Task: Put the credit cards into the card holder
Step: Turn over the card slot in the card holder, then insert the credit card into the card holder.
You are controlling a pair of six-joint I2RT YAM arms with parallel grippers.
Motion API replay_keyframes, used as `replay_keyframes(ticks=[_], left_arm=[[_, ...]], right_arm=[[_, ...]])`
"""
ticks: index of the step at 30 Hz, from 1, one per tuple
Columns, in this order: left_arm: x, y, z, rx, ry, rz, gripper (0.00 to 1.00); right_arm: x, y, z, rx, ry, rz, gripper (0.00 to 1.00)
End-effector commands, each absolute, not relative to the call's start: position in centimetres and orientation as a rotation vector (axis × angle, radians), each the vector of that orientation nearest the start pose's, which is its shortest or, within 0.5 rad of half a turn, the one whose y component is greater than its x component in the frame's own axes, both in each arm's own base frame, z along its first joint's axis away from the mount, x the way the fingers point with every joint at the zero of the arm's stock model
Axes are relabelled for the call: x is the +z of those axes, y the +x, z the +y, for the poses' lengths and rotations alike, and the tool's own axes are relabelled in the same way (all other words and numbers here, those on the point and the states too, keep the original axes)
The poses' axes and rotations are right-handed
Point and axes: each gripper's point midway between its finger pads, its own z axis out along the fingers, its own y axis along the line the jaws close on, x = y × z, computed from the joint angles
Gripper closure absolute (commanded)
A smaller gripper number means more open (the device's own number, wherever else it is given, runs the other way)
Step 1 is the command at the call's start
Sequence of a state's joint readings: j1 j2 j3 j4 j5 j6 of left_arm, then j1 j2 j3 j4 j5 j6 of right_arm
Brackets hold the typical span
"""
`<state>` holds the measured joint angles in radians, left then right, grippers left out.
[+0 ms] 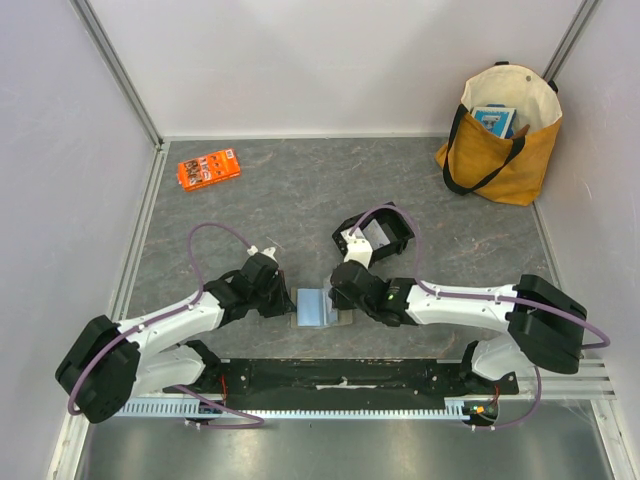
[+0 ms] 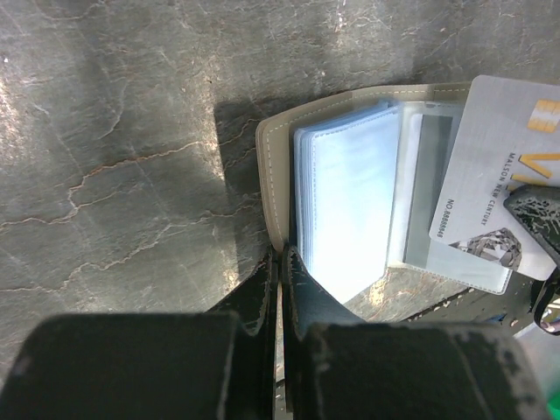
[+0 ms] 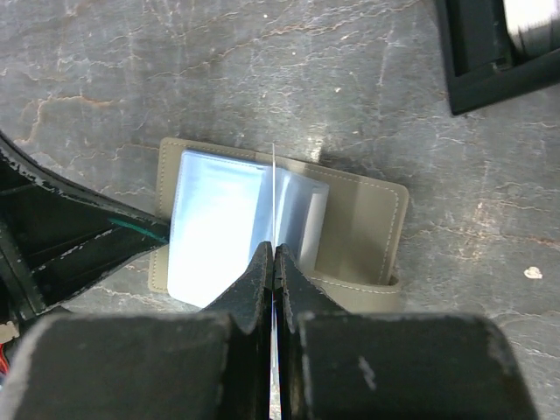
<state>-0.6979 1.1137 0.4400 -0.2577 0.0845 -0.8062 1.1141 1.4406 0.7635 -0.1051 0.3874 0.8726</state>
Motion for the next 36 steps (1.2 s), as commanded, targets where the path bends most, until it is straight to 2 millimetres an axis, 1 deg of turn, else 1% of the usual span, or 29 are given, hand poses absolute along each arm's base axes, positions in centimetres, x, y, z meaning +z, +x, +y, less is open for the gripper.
replay_keyframes(ticks=[1,4,6,10,12,16,18,22,25,28,33,36], left_arm=[[3.7,17.3,-20.4,-0.706,-0.101,2.606,0.98],[3.4,17.3,-20.2,-0.688,-0.104,2.615,0.98],[2.8,17.0,-20.0,-0.674,-0.105,2.638,0.98],[2.0,16.8,-19.8,-0.665,-0.121,2.651,0.98],[1.8,16.6,-19.8,-0.667,-0.126,2.654,0.98],[1.4,16.5,-19.6,-0.659,-0.137,2.664,0.98],[1.3,16.5,-19.5,-0.657,-0.142,2.665,0.98],[0.9,16.2,-19.3,-0.647,-0.155,2.674,0.98],[0.8,16.2,-19.3,-0.642,-0.158,2.677,0.98],[0.8,16.2,-19.3,-0.639,-0.159,2.680,0.98],[1.0,16.5,-19.5,-0.647,-0.157,2.672,0.98],[1.1,16.4,-19.5,-0.651,-0.154,2.674,0.98]], right_arm=[[9.2,20.3,33.3,0.630,-0.123,2.328,1.00],[7.7,19.6,33.8,0.676,-0.149,2.372,1.00],[6.7,19.0,33.6,0.720,-0.114,2.398,1.00],[6.2,18.7,33.3,0.852,-0.019,2.380,1.00],[6.4,18.5,33.4,0.925,0.040,2.360,1.00],[5.1,17.6,33.0,0.991,0.104,2.369,1.00],[5.1,17.5,33.2,1.034,0.129,2.353,1.00],[6.0,17.5,33.3,1.091,0.139,2.309,1.00],[6.7,17.6,33.2,1.107,0.152,2.282,1.00],[6.8,17.7,32.9,1.108,0.167,2.272,1.00],[6.2,17.5,32.9,1.107,0.192,2.296,1.00],[5.3,17.5,32.9,1.083,0.207,2.327,1.00]])
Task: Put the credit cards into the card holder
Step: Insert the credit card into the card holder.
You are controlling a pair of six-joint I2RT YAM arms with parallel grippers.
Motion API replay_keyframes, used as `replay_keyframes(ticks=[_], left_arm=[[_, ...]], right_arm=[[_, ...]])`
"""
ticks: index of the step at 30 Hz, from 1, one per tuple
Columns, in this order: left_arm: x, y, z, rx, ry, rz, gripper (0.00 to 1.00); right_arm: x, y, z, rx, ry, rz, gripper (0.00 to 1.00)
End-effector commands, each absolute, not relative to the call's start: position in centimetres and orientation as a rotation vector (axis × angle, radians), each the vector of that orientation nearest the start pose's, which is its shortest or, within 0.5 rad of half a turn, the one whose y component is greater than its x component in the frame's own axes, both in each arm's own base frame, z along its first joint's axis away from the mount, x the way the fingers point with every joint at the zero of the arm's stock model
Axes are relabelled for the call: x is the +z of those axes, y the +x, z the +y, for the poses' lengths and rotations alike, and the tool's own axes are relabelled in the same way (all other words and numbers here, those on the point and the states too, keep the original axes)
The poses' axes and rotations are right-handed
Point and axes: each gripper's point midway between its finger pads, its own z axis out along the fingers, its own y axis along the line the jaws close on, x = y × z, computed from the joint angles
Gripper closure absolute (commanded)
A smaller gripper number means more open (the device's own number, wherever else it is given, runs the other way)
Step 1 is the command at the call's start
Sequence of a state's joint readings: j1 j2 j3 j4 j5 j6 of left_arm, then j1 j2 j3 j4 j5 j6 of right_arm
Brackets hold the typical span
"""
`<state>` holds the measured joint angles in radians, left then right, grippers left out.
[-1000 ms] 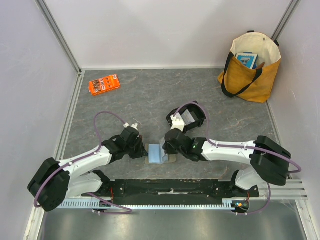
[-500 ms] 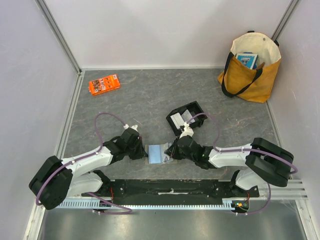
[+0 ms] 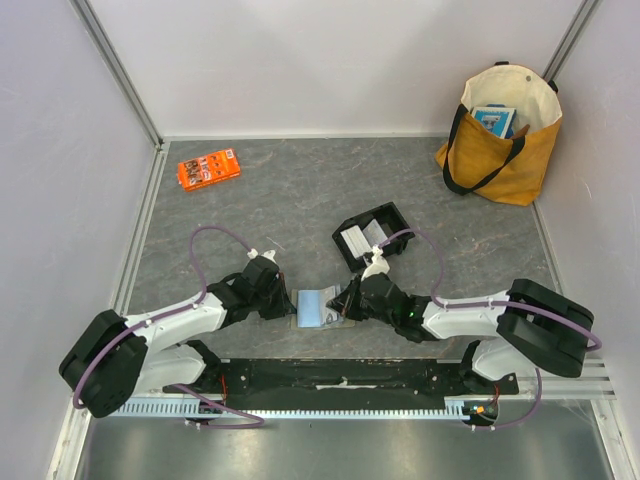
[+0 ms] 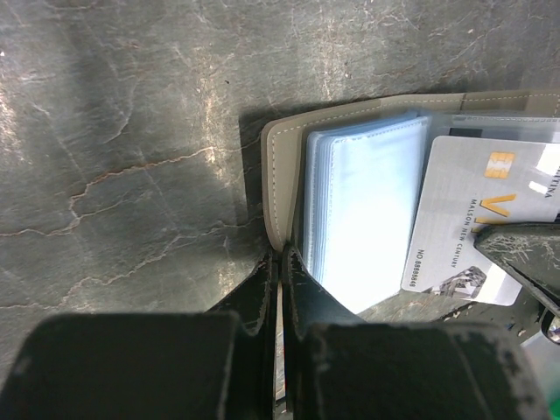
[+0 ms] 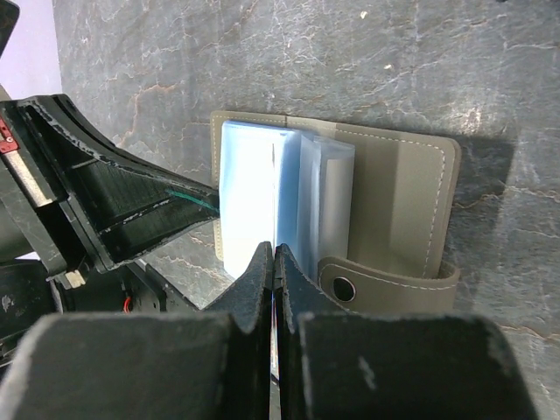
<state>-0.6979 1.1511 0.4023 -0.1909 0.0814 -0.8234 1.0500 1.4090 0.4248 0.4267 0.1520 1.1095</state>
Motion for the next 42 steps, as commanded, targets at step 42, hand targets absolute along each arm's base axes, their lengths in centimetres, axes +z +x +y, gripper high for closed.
replay_keyframes(ticks=[42], left_arm=[[1.3,16.3,-19.7,-0.683,-0.167,2.664,0.98]], right_arm=[[1.5,17.4,32.6,1.063,0.306,2.371,1.00]])
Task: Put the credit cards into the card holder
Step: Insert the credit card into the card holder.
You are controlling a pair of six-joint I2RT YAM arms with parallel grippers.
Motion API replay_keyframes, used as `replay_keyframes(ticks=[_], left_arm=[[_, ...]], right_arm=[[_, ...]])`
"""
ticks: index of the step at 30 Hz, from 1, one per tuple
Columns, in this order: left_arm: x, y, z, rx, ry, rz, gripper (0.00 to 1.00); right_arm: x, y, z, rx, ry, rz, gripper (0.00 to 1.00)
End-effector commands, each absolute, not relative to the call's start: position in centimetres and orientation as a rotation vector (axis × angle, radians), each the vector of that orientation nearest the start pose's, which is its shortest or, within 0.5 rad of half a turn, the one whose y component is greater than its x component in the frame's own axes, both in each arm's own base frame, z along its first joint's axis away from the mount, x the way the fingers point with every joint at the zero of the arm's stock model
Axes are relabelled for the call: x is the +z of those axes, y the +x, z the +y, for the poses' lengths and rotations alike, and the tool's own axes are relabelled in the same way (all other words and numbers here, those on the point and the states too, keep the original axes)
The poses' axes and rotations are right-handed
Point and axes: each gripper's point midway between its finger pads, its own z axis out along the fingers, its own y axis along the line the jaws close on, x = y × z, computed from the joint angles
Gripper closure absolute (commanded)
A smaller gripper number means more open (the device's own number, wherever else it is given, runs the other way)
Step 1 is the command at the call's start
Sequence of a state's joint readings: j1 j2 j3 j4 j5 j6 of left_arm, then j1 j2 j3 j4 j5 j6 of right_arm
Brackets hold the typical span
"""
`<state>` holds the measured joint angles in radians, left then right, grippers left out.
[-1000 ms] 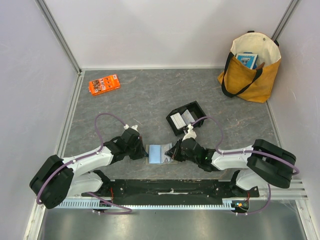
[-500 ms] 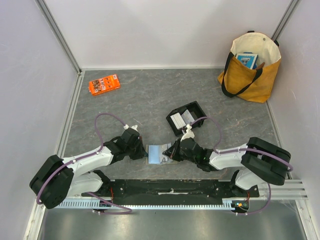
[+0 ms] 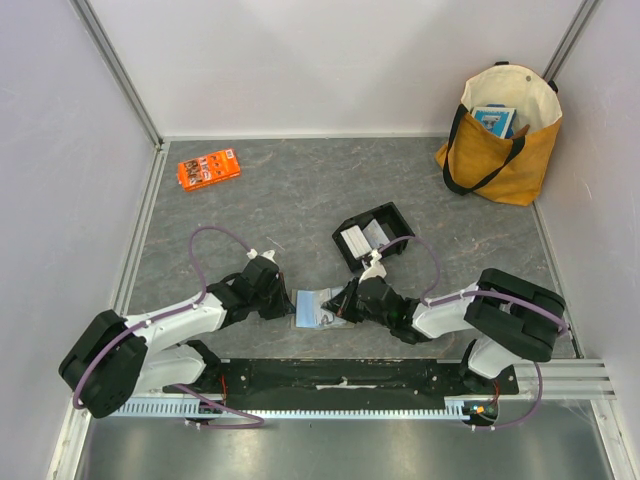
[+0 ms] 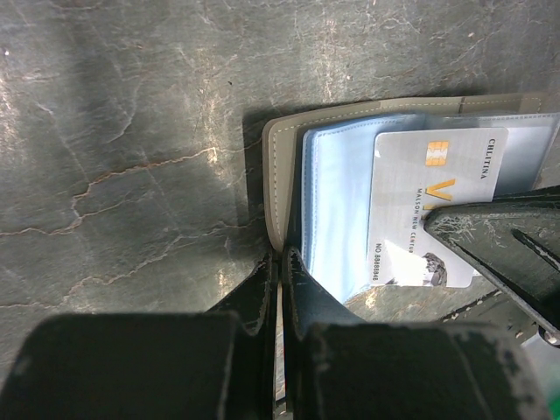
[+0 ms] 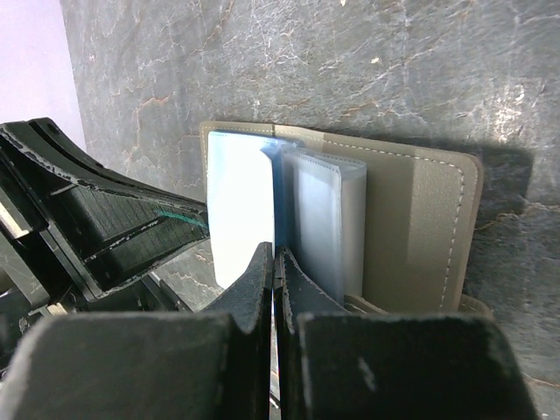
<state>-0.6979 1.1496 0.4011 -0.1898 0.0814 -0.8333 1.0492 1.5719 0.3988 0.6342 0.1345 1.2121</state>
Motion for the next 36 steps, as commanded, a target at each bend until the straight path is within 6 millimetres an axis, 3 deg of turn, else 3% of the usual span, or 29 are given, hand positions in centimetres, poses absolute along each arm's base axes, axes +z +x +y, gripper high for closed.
replay_keyframes(ticks=[1,6,13,23,29,36], left_arm=[[1.3,16.3,-19.7,-0.682,-0.168,2.661,0.98],[1.2,16.1,-19.6,-0.682,-0.166,2.663,0.98],[1.1,16.0,-19.5,-0.681,-0.168,2.663,0.98],[1.2,16.1,-19.7,-0.688,-0.166,2.662,0.98],[1.1,16.1,-19.6,-0.685,-0.171,2.662,0.98],[1.1,16.2,-19.5,-0.672,-0.176,2.662,0.98]], right_arm=[[1.3,17.5,32.3,1.039,0.316,2.373,1.00],[1.1,18.1,30.9,0.960,0.354,2.357,1.00],[1.1,18.4,30.5,0.890,0.297,2.367,1.00],[0.1,16.5,33.4,0.992,0.205,2.435,1.00],[0.1,15.8,33.7,1.001,0.208,2.448,1.00],[0.7,16.0,31.9,0.956,0.250,2.424,1.00]])
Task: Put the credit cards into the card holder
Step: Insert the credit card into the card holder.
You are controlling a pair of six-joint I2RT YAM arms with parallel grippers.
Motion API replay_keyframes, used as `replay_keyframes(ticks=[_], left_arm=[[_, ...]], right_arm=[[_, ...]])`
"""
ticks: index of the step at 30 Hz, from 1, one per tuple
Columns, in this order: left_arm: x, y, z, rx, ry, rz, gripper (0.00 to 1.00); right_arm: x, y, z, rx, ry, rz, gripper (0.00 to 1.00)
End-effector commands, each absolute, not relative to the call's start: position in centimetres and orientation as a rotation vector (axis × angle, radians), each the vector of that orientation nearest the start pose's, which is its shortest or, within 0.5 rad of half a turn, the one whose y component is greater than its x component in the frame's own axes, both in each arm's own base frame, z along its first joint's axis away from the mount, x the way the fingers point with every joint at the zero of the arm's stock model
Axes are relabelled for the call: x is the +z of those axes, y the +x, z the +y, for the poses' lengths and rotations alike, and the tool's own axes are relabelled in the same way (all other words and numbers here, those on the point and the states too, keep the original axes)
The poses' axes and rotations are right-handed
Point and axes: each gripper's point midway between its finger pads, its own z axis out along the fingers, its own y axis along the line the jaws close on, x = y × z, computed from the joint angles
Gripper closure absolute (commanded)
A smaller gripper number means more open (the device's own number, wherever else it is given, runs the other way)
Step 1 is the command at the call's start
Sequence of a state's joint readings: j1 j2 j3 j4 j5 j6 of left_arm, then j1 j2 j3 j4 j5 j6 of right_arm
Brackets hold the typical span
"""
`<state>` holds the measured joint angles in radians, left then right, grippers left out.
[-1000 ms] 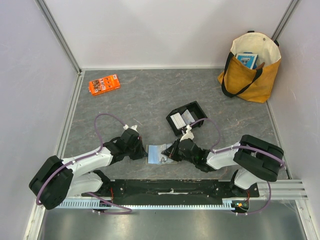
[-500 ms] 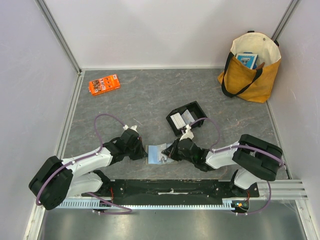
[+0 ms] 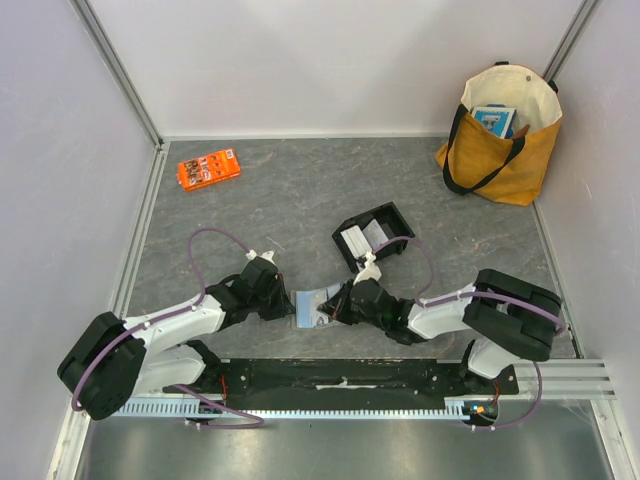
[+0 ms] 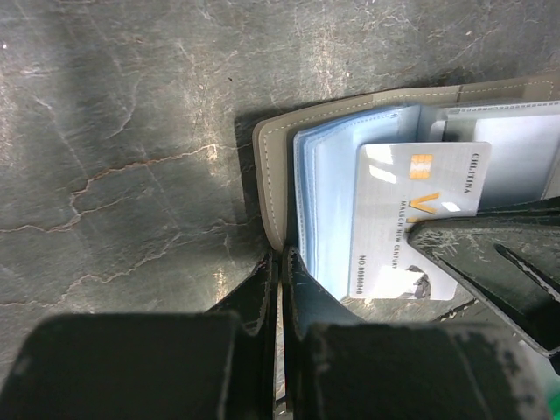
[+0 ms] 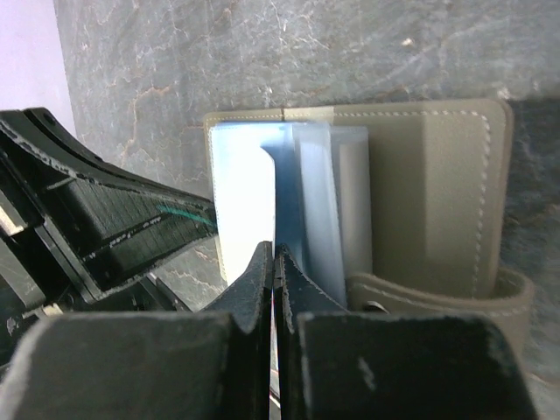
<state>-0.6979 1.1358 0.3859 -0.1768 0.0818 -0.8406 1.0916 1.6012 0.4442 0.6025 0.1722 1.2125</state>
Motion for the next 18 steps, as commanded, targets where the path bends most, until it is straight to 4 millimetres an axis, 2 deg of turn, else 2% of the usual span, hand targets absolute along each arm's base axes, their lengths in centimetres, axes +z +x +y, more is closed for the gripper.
replay_keyframes(ticks=[1,2,5,9,18], left_arm=[[1.1,16.2,-19.4,-0.667,-0.177,2.664,0.98],[1.1,16.2,-19.4,-0.669,-0.176,2.663,0.98],[1.1,16.1,-19.4,-0.671,-0.178,2.664,0.98],[1.0,16.1,-19.4,-0.669,-0.170,2.665,0.98],[1.0,16.2,-19.6,-0.678,-0.169,2.664,0.98]], right_arm=[[1.1,16.7,31.1,0.919,0.268,2.395,1.00],[1.0,17.1,30.2,0.873,0.275,2.393,1.00],[1.7,18.4,29.5,0.815,0.262,2.364,1.00],[1.7,18.4,30.6,0.843,0.212,2.381,1.00],[0.3,17.2,32.1,0.911,0.162,2.445,1.00]])
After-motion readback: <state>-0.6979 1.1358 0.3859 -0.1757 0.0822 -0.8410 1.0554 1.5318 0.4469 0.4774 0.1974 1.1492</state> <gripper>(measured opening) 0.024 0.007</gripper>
